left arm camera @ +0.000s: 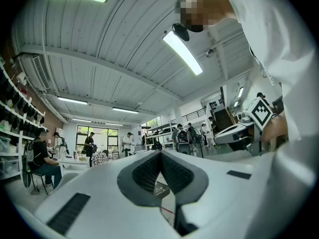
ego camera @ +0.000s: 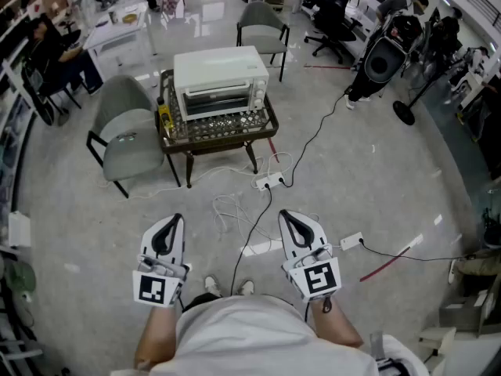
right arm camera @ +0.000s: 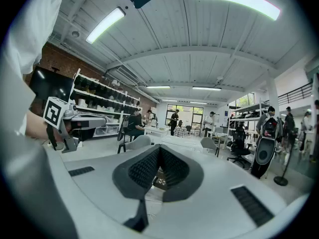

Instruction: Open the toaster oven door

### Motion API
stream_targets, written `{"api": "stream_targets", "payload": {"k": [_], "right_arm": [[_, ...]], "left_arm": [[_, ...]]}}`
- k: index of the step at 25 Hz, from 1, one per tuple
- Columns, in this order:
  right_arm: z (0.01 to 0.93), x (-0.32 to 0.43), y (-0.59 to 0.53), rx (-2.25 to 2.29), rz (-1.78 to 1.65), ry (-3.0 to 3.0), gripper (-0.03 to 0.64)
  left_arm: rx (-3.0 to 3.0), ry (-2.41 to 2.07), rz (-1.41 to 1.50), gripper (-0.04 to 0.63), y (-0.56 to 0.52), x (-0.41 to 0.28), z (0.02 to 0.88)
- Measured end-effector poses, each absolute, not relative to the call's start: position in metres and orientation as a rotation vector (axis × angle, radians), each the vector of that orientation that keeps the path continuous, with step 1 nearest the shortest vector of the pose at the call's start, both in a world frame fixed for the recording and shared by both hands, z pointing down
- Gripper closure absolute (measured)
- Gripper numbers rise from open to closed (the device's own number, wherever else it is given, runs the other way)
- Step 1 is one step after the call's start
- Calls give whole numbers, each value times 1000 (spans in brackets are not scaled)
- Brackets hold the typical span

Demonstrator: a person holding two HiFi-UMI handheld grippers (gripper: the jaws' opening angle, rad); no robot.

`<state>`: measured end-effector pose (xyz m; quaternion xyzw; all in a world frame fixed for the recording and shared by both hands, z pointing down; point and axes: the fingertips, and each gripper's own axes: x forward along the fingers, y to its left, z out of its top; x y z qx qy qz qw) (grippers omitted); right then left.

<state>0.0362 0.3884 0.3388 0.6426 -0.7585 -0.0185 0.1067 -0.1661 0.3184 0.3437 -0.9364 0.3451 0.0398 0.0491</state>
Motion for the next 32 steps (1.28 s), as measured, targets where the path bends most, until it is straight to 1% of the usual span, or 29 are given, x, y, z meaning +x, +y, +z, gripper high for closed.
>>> {"api": "stream_targets", "payload": {"k": [10,19,26,32], "right_arm": [[340,56,403,1893,-55,-2248,595],[377,74,401,1857,27,-2262,595],[387,70,334,1810,59,-2301,595],[377,70,221,1817,36,-2257,594]], "left_arm": [[-2838,1078,112,578,335,-156,344],[-2870,1151,18,578,341,-154,382],[-2899,1151,15,578,274,-145,402],[-2952,1094,65,578,152,-126,408]]}}
